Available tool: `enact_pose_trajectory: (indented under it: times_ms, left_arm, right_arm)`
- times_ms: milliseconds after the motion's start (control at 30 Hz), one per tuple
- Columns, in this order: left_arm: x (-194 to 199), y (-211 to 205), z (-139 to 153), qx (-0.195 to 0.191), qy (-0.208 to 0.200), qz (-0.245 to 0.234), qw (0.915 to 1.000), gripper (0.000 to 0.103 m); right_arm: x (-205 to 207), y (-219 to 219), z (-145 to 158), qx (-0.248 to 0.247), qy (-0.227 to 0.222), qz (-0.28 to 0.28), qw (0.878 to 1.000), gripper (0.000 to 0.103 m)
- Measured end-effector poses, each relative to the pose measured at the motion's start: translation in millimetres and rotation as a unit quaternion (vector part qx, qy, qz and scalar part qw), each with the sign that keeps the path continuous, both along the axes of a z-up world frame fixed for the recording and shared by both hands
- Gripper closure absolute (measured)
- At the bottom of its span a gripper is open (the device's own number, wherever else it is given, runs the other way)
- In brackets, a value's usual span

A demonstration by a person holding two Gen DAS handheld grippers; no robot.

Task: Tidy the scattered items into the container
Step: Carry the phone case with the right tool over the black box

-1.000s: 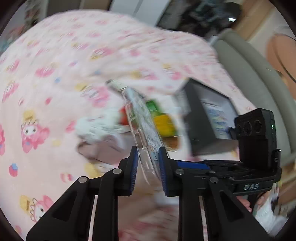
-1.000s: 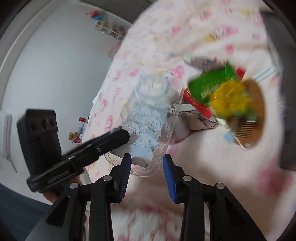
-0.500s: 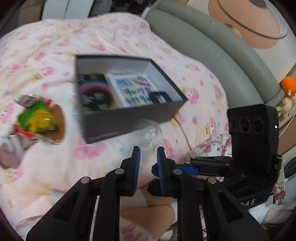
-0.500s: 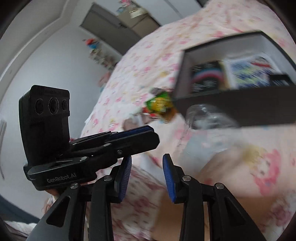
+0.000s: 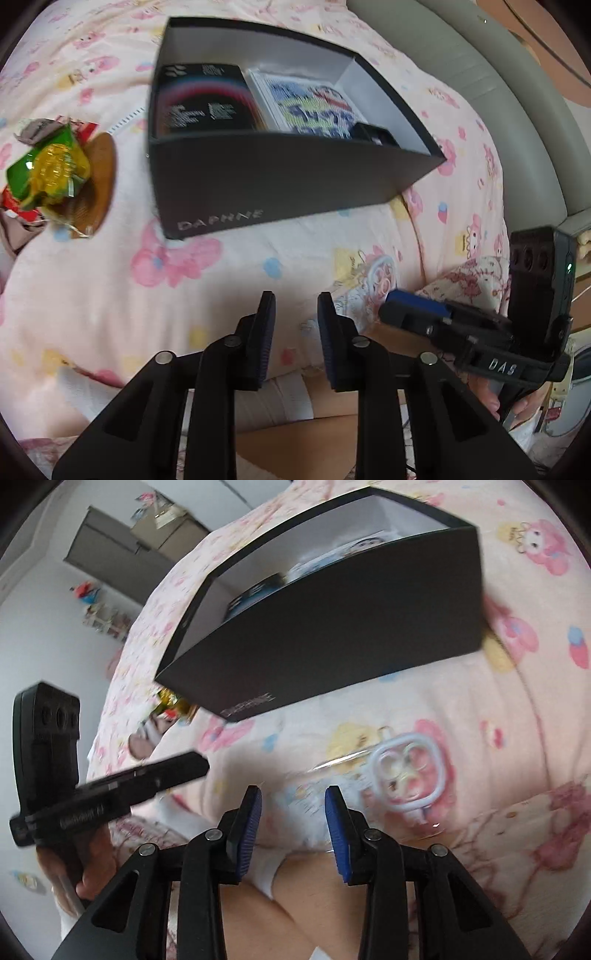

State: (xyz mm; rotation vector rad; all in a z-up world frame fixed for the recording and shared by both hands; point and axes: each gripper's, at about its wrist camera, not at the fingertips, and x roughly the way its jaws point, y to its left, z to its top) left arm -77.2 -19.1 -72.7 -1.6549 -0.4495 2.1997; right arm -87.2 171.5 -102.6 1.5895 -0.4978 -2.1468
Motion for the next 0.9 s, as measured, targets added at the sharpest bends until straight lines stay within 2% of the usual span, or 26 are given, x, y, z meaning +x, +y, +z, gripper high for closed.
enact_pose_trajectory:
  times_ms: [100, 233, 267, 333, 467, 500, 567, 667, 767, 900]
  left_arm:
    - [-4, 8, -12, -0.004, -0.025, -0.005, 0.9997, 0.07]
    - [-6, 19, -25, -0.02, -0.055, -0.021, 0.9981, 0.068]
    - [-7, 21, -28, -0.022, -0.06, -0.024, 0.9976, 0.065]
    - [-8, 26, -37, -0.031, -0.08, -0.022, 0.9961, 0.043]
    - [-8, 38, -54, -0.059, -0.106, -0.03, 0.9922, 0.043]
    - [-8, 41, -55, -0.066, -0.104, -0.031, 0.9919, 0.043]
    - [-8, 46, -55, -0.068, -0.1, -0.029, 0.9923, 0.052]
    - [-8, 44, -54, -0.05, -0.1, -0.017, 0.9936, 0.058]
    - [-5, 42, -52, -0.049, -0.095, -0.016, 0.9941, 0.061]
    - [0, 40, -53, -0.054, -0.102, -0.021, 0.9931, 0.062]
  right_arm:
    - [-2, 10, -1, 0.024, 0.003, -0.021, 1.0, 0.065]
    - [-6, 10, 1, 0.062, 0.006, -0.027, 0.998, 0.063]
    - [-9, 7, -1, 0.07, 0.008, -0.025, 0.997, 0.059]
    - [-17, 6, -2, 0.091, 0.011, -0.016, 0.996, 0.058]
    - [-35, 18, 7, 0.136, 0.04, -0.023, 0.99, 0.055]
    - [-39, 27, 8, 0.132, 0.035, -0.036, 0.99, 0.05]
    - [-44, 37, 1, 0.112, 0.012, -0.044, 0.993, 0.043]
    - [-46, 43, -18, 0.084, -0.037, -0.039, 0.995, 0.043]
    - [-47, 39, -21, 0.097, -0.038, -0.026, 0.994, 0.04]
    - [-53, 25, -34, 0.113, -0.065, 0.008, 0.991, 0.036]
